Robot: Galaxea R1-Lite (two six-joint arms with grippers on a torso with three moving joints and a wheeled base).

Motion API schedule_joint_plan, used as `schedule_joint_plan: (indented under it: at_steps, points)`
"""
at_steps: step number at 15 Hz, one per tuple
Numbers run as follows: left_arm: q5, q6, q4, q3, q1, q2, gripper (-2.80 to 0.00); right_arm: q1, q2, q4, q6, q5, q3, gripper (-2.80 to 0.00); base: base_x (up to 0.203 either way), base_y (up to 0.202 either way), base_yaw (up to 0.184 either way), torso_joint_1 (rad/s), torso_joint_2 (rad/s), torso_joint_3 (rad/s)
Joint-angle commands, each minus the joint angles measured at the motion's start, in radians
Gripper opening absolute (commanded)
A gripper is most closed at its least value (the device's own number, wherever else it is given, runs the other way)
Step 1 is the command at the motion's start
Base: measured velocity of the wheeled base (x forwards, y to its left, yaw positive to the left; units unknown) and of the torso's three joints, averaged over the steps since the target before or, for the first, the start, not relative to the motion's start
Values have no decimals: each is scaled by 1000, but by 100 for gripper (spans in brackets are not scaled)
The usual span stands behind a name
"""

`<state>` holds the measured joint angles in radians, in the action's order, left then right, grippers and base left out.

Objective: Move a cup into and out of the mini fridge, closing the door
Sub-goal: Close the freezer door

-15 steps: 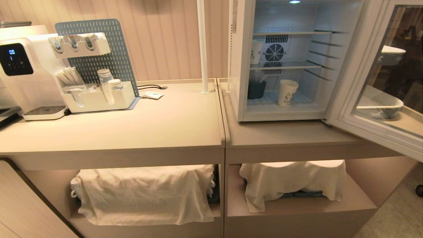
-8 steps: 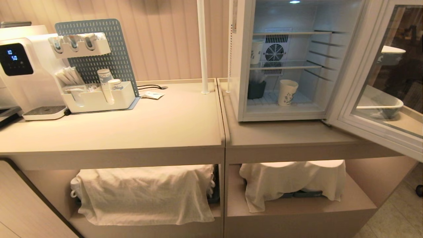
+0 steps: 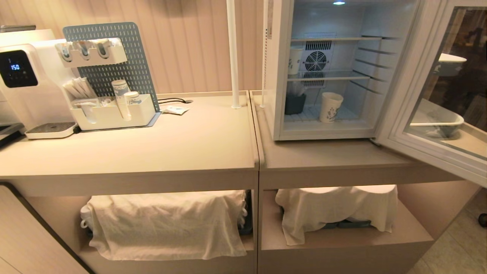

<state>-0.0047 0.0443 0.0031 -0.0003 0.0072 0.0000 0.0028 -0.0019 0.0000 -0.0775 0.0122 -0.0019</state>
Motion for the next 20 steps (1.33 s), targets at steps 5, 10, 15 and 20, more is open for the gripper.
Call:
schedule_joint_plan:
  at_steps: [5,10,15,20]
  points:
    - [-6,31,5,-1,0,0,-280,0,2,2,18,-5,0,-280,2,-107,3,1,0,1]
    - [-8,31,5,-1,0,0,-280,-1,2,1,16,-3,0,-280,0,-195,0,3,2,2]
    - [-8,30,6,-1,0,0,-280,0,2,-2,16,-3,0,-280,0,-198,0,1,4,4]
    - [-8,31,6,-1,0,0,-280,0,2,-2,16,-3,0,-280,0,-194,1,4,1,3]
